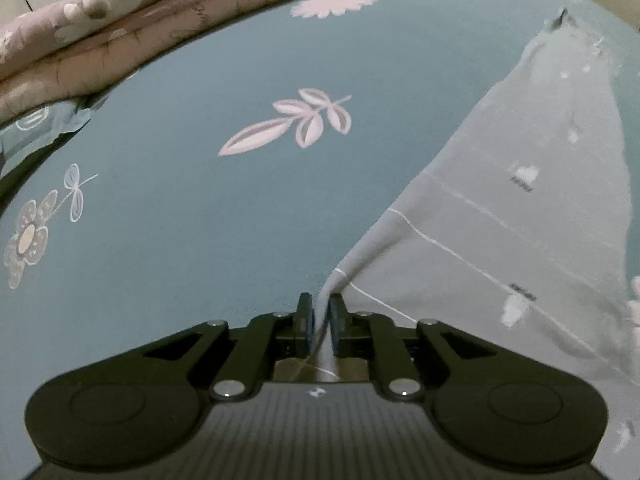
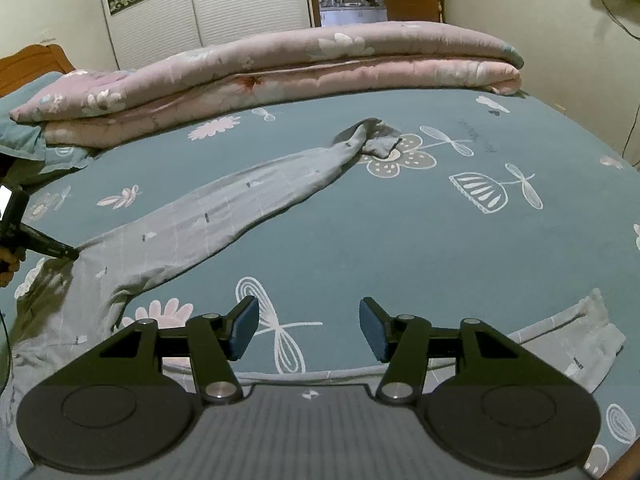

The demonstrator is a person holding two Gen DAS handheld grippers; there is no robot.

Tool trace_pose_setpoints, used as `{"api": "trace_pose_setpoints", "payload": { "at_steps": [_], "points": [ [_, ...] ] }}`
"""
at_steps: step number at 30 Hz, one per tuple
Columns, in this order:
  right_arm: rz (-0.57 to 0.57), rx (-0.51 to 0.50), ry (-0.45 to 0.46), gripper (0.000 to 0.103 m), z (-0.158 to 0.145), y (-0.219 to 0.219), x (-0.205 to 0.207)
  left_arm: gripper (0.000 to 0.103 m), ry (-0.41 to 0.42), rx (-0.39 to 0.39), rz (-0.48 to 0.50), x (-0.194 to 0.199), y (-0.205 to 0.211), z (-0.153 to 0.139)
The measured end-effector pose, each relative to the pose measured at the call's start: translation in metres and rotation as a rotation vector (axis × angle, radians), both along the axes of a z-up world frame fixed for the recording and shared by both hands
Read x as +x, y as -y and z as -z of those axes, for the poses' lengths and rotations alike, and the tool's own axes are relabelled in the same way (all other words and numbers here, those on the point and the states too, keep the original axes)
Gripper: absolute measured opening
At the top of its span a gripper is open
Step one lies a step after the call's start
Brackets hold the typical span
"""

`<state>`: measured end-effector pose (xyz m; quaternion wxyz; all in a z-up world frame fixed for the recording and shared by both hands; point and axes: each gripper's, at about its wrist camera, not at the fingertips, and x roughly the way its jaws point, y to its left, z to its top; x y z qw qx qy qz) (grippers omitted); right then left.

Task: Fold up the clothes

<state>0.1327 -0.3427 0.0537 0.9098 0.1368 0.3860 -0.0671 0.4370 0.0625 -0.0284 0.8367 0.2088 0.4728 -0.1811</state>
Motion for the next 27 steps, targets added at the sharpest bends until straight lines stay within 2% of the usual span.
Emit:
{"api": "trace_pose_setpoints", "payload": {
  "at_steps": [1,3,5,9,16,18,19,20,27],
  "points": [
    [-0.004,0.003,0.003,0.062,0.0,0.0,0.0,0.016,0.005,-0.01,0.0,-0.002,-0.005,-0.005],
    [-0.016,0.01,0.007,0.063,0.0,0.0,0.001,0.03,0.033,-0.002,-0.012,-0.009,-0.019,-0.014],
    [-0.032,0.018,0.004,0.063,0.003,-0.002,0.004,0.037,0.043,-0.012,-0.039,-0.016,-0.038,-0.02],
    [-0.059,0.037,0.002,0.063,0.008,-0.005,0.01,0.037,0.003,-0.112,-0.091,-0.029,-0.073,-0.022],
    [-0.104,0.031,-0.004,0.063,0.008,-0.016,0.019,0.036,-0.09,-0.131,-0.165,-0.039,-0.095,0.008],
    [-0.108,0.026,-0.006,0.063,0.007,-0.018,0.019,0.026,-0.096,-0.145,-0.18,-0.04,-0.096,0.012],
    [-0.109,0.025,-0.008,0.063,0.007,-0.018,0.019,0.017,-0.099,-0.155,-0.188,-0.041,-0.096,0.011],
    [-0.107,0.023,-0.012,0.063,0.007,-0.018,0.019,0.003,-0.102,-0.162,-0.195,-0.041,-0.096,0.01],
    [-0.101,0.032,-0.025,0.063,0.01,-0.02,0.018,0.003,-0.07,-0.137,-0.253,-0.044,-0.099,0.002]
  ]
}}
